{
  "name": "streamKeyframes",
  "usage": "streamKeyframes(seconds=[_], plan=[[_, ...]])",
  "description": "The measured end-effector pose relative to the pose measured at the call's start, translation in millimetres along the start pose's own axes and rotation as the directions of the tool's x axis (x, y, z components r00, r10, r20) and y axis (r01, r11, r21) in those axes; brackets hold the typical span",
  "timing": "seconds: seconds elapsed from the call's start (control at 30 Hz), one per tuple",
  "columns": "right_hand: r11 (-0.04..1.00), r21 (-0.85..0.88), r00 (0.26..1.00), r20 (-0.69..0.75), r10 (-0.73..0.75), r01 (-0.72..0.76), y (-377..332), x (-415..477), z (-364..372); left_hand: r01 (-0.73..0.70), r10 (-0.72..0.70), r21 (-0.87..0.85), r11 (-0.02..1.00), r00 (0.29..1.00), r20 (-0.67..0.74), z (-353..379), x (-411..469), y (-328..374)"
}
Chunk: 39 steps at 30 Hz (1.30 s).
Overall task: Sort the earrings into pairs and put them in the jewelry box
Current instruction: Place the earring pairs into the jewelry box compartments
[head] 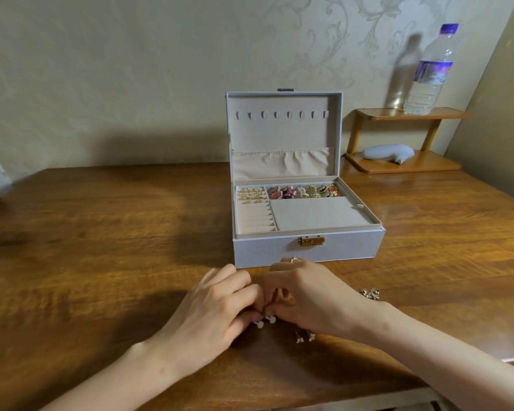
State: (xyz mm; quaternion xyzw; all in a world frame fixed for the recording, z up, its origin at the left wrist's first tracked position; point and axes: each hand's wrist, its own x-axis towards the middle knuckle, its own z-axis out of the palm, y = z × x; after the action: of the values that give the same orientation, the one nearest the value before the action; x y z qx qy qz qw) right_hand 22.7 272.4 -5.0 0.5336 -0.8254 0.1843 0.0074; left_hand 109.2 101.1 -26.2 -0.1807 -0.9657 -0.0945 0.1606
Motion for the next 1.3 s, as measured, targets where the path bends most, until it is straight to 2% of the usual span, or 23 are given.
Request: streamKeyframes(seconds=[0.33,0.5,0.6,0.7,0.8,0.93,1.07,1.3], plan=[[0.995,0.093,0.999,-0.002,0.045,-0.045,0.4,0.7,-8.5,-0.002,-0.004,-0.072,0.997,0.996,-0.087,-3.2,2.7,-6.3],[0.971,0.221,0.987,-0.102,0.12,-0.095,6.1,13.6,-35.5,0.013,-0.048,-0.151,0.988,0.971,-0.233,-34.2,29.7,-18.8],[0.946,0.3,0.959,-0.206,0.193,-0.126,18.0,36.3,-49.8,0.081,-0.127,-0.177,0.981,0.956,-0.265,-48.7,58.2,-33.3],[0.926,0.339,0.928,-0.261,0.264,-0.168,33.9,64.8,-54.7,0.223,-0.263,-0.198,0.955,0.942,-0.207,-50.9,89.3,-50.3],[0.919,0.29,0.902,-0.258,0.345,-0.269,48.1,91.5,-51.6,0.315,-0.326,-0.105,0.943,0.939,-0.11,-46.4,114.2,-63.2],[0.9,0.225,0.877,-0.233,0.421,-0.373,62.3,115.3,-41.2,0.326,-0.326,-0.001,0.945,0.945,-0.002,-37.9,133.6,-72.8],[0.86,0.203,0.848,-0.173,0.502,-0.468,71.1,127.0,-36.8,0.348,-0.348,0.013,0.937,0.935,0.073,-36.4,140.3,-77.4],[0.85,0.164,0.849,-0.1,0.519,-0.5,65.5,131.6,-38.9,0.363,-0.362,0.024,0.932,0.919,0.153,-38.7,146.5,-79.2]])
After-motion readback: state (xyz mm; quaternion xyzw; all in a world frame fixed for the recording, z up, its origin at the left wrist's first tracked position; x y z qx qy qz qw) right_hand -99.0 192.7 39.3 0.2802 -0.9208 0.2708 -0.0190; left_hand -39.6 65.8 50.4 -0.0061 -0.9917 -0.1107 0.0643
